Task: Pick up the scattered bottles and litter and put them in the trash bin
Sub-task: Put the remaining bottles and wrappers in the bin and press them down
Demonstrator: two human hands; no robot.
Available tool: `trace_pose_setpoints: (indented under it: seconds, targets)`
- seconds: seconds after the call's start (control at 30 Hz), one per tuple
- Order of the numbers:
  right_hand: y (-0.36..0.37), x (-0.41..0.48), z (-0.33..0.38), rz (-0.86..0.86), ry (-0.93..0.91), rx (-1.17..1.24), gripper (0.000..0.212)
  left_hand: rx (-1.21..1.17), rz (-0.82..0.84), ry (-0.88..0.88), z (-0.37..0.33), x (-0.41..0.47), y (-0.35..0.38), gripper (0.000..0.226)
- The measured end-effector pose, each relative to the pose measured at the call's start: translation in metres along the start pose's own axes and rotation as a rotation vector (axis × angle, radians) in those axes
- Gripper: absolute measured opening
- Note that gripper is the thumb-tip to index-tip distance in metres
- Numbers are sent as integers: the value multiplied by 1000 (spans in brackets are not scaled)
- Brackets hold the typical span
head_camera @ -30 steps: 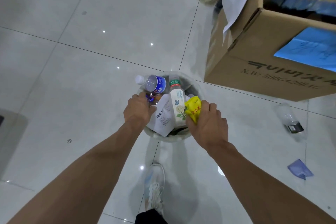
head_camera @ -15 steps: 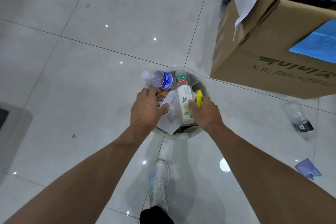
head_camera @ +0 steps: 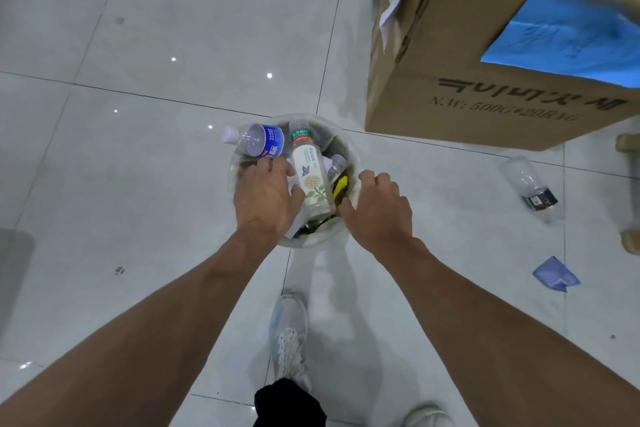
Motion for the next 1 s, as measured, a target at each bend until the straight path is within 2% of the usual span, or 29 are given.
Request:
trace_pose_setpoints:
  seconds: [0.23, 0.37, 0.5, 1.0]
  targets:
    - [-12, -37, -70, 24, 66, -27, 49, 140, -61, 118, -69, -33, 21, 27]
    - [-16, -50, -113, 7, 129, -26, 53, 97, -25, 238, -104, -52, 45, 24]
    - [-18, -68, -157, 17, 193, -18, 54, 137, 22, 287, -135, -73, 74, 26]
    - [31, -138, -359, 30, 374, -73, 48, 106, 209, 321, -223, -164, 256, 25]
Point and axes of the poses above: each hand's wrist, its own x-axis towards the middle knuckle, its own y-axis out of the palm, z = x × y, the point moved 3 cm from there along x, towards the middle knuckle, and after that the axes turned 8 degrees about -y, right-handed, at the moved point
